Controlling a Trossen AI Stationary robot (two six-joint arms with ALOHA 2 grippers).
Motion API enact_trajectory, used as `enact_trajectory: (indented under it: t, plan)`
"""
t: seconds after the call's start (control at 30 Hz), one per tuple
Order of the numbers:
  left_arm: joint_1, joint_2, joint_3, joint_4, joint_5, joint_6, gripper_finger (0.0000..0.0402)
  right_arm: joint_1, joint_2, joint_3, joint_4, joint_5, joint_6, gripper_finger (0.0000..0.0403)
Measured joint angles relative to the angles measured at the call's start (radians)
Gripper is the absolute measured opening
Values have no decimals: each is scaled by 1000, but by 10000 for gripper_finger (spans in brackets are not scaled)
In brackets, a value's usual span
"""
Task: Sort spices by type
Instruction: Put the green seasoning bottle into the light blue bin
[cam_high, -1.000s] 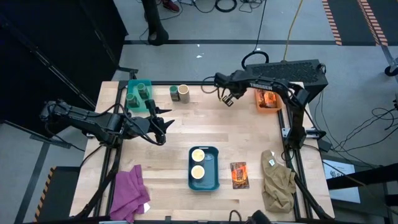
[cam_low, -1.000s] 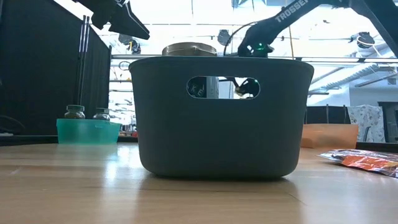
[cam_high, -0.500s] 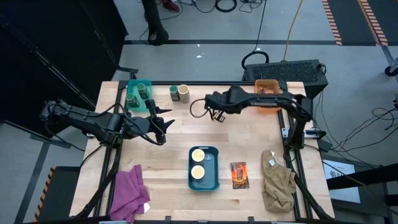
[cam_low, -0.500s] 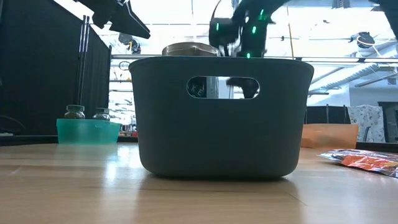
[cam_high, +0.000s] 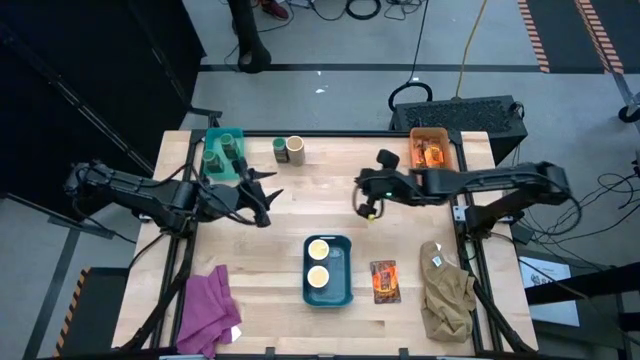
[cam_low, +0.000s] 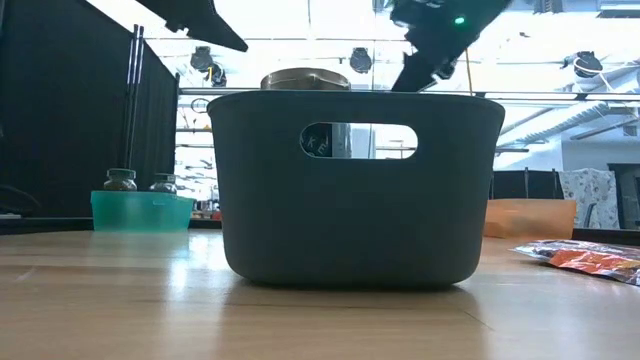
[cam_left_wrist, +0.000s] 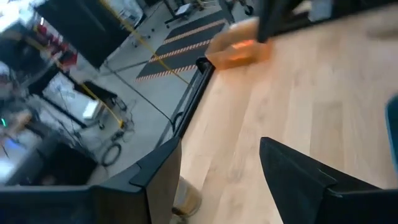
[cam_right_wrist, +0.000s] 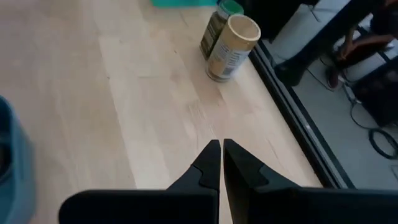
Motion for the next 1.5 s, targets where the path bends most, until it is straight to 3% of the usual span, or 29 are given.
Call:
enact_trajectory:
  t: [0.2,0.47,0.63,0.9,1.07,1.23,1.5]
  plan:
    - [71,1,56,4,16,-136,223,2,-137,-76,2,-2,34,0]
    - [255,93,195,-43,284,-132,223,2,-206,-78,3,2,15,0]
    - [363,220,399,-287,475,-79,223,2,-199,-78,1,2,14,0]
    - [547,415,680,-834,494,64,223,0,-188,-116,-10,2,-11,0]
    - [664,504,692,-868,515,168,223,-14,-187,-127,-5,2,-29,0]
    - [748,586,692,-870,655,329,223,-14,-188,-127,-5,1,-27,0]
    - [830,648,692,-822,666,475,223,-14,-188,-127,-5,0,-23,0]
